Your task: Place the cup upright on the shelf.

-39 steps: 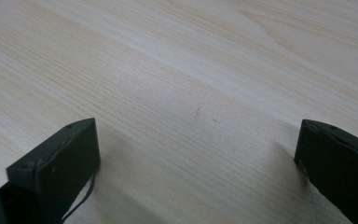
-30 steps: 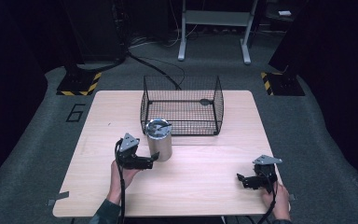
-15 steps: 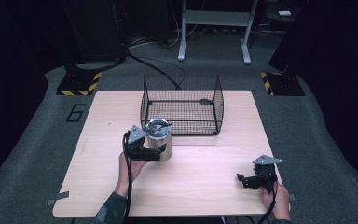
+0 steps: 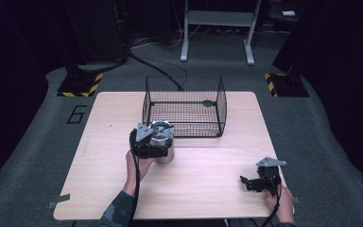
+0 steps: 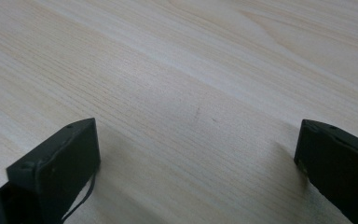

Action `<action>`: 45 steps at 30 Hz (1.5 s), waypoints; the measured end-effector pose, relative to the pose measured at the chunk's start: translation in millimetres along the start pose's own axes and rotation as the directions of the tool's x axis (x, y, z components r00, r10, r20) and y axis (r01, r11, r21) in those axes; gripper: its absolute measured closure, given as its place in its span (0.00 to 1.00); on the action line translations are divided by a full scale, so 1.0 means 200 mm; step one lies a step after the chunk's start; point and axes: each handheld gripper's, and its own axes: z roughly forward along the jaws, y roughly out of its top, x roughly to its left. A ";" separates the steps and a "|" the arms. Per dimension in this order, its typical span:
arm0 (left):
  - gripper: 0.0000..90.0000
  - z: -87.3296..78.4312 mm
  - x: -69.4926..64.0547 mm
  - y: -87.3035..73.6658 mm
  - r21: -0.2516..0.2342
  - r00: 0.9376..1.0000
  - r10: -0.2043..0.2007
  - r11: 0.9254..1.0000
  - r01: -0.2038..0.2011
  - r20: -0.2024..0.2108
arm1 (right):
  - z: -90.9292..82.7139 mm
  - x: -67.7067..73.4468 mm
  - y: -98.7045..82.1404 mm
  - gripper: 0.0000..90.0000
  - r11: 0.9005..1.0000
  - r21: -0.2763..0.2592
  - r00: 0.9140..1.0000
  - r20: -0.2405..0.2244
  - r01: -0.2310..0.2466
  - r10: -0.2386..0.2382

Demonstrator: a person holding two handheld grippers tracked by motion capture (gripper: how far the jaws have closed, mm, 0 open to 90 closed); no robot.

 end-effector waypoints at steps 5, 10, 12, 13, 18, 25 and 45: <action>0.00 0.03 -0.01 0.00 -0.001 1.000 -0.017 1.000 0.017 -0.015 | 0.00 0.00 0.00 0.00 1.000 0.000 1.000 0.000 -0.003 0.003; 0.00 0.06 -0.01 0.00 0.016 0.999 -0.034 0.999 0.035 -0.023 | 0.00 0.00 0.00 0.00 1.000 0.000 1.000 0.000 -0.001 0.001; 0.00 0.07 -0.02 0.00 0.008 0.999 -0.029 1.000 0.029 -0.038 | 0.00 0.00 0.00 0.00 1.000 0.000 1.000 0.000 -0.001 0.001; 0.00 0.07 -0.02 0.00 0.006 0.999 -0.031 1.000 0.031 -0.040 | 0.00 0.00 0.00 0.00 1.000 -0.003 1.000 0.001 0.000 0.000; 0.01 0.07 -0.02 0.00 -0.003 0.998 -0.043 0.999 0.043 -0.037 | 0.00 0.00 0.00 0.00 1.000 0.000 1.000 0.000 -0.003 0.003; 0.03 0.08 -0.02 0.00 0.003 0.998 -0.024 1.000 0.024 -0.053 | 0.00 0.00 0.00 0.00 1.000 -0.005 1.000 0.001 -0.003 0.003; 0.04 0.07 -0.02 0.03 0.014 0.999 0.001 1.000 -0.001 -0.038 | 0.00 0.00 0.00 0.00 1.000 -0.001 1.000 0.000 -0.004 0.004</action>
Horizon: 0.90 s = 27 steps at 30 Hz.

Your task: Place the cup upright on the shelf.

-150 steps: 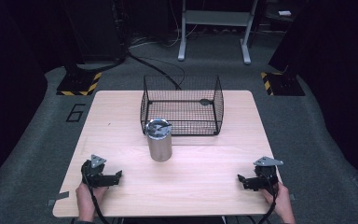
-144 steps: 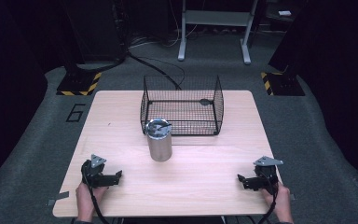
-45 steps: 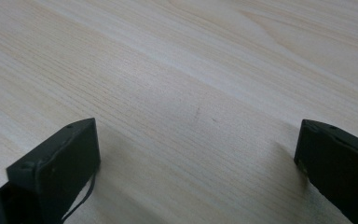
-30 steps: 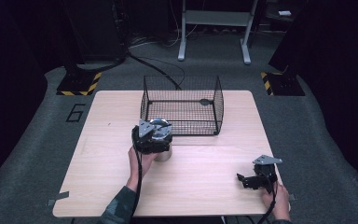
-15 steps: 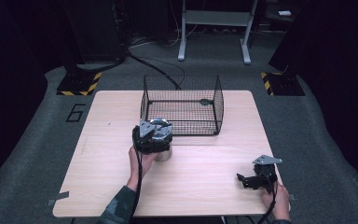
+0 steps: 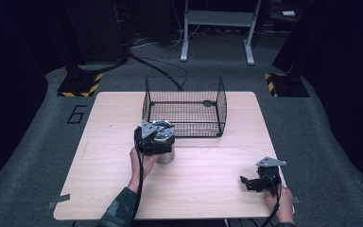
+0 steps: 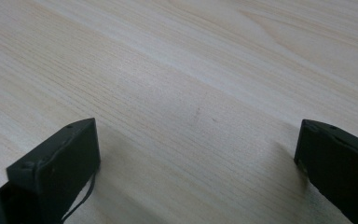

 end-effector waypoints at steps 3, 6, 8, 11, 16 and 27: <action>0.04 -0.01 -0.01 0.01 -0.006 1.000 0.004 1.000 -0.004 0.004 | 0.00 0.00 0.00 0.00 1.000 0.000 1.000 0.000 0.000 0.000; 0.04 -0.02 -0.01 0.03 -0.005 1.000 0.015 1.000 -0.015 0.006 | 0.00 0.00 0.00 0.00 1.000 0.000 1.000 0.000 0.001 -0.001; 0.04 -0.03 -0.01 0.04 -0.009 1.000 0.020 1.000 -0.020 0.006 | 0.00 0.00 0.00 0.00 1.000 0.000 1.000 0.000 0.001 -0.001; 0.04 -0.04 -0.01 0.06 -0.008 1.000 0.024 1.000 -0.024 0.019 | 0.00 0.00 0.00 0.00 1.000 0.000 1.000 0.000 0.002 -0.002; 0.04 -0.06 -0.02 0.10 -0.024 0.999 0.034 0.999 -0.034 0.023 | 0.00 0.00 0.00 0.00 1.000 0.000 1.000 0.000 0.001 -0.001; 0.04 -0.11 -0.01 0.20 -0.036 0.998 0.044 0.998 -0.042 0.051 | 0.00 0.00 0.00 0.00 1.000 0.000 1.000 -0.003 -0.001 0.001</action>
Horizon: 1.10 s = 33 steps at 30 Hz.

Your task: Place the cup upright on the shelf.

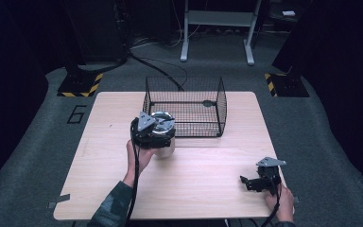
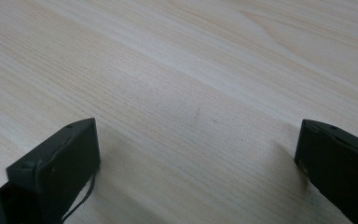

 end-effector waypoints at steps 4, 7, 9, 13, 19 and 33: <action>0.04 -0.01 0.00 0.02 -0.003 1.000 0.005 1.000 -0.005 -0.001 | 0.00 0.00 0.00 0.00 1.000 -0.001 1.000 0.000 0.000 0.000; 0.04 -0.02 0.01 0.03 0.003 1.000 0.004 1.000 -0.004 0.006 | 0.00 0.00 0.00 0.00 1.000 0.000 1.000 0.000 0.000 0.000; 0.04 -0.02 0.01 0.04 -0.006 1.000 -0.001 1.000 0.001 0.014 | 0.00 0.00 0.00 0.00 1.000 0.000 1.000 0.000 0.000 0.000; 0.04 -0.03 0.01 0.07 -0.008 1.000 0.002 1.000 -0.002 0.026 | 0.00 0.00 0.00 0.00 1.000 -0.001 1.000 0.000 -0.001 0.001; 0.04 -0.05 0.00 0.12 -0.021 0.999 0.020 1.000 -0.019 0.030 | 0.00 0.00 0.00 0.00 1.000 -0.001 1.000 -0.003 0.003 -0.003; 0.04 -0.06 -0.01 0.26 -0.026 0.998 0.052 0.998 -0.051 0.045 | 0.00 0.00 0.00 0.00 1.000 -0.002 1.000 -0.004 0.003 -0.003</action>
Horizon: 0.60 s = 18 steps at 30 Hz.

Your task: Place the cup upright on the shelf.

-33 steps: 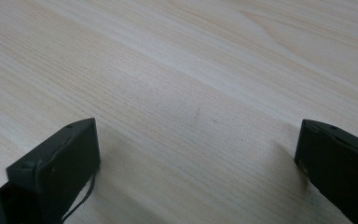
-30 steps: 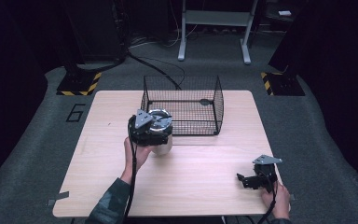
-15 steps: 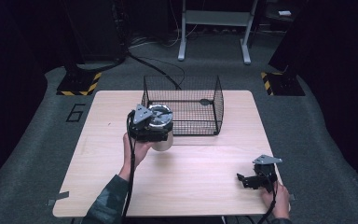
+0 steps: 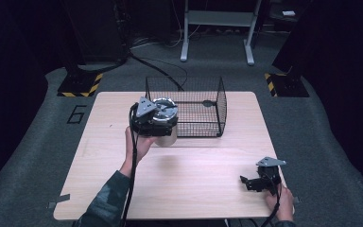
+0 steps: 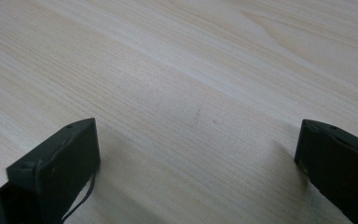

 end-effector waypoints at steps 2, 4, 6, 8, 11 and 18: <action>0.04 0.01 0.00 0.01 -0.012 1.000 0.001 1.000 -0.001 -0.002 | 0.00 0.00 0.00 0.00 1.000 0.000 1.000 0.000 0.000 0.000; 0.04 0.01 0.00 0.02 -0.012 1.000 0.002 1.000 -0.002 -0.005 | 0.00 0.00 0.00 0.00 1.000 0.000 1.000 0.000 0.000 0.000; 0.04 0.01 0.00 0.03 -0.019 1.000 0.005 1.000 -0.005 -0.001 | 0.00 0.00 0.00 0.00 1.000 0.000 1.000 0.000 0.000 0.000; 0.04 0.02 0.00 0.06 -0.023 1.000 0.009 1.000 -0.009 0.004 | 0.00 0.00 0.00 0.00 1.000 0.000 1.000 0.000 0.000 0.000; 0.04 0.01 -0.01 0.09 -0.030 1.000 0.010 0.999 -0.010 0.002 | 0.00 0.00 0.00 0.00 1.000 0.000 1.000 0.000 0.001 -0.001; 0.04 0.02 0.00 0.15 -0.036 1.000 0.025 0.999 -0.025 0.003 | 0.00 0.00 0.00 0.00 1.000 0.000 1.000 0.000 0.001 -0.001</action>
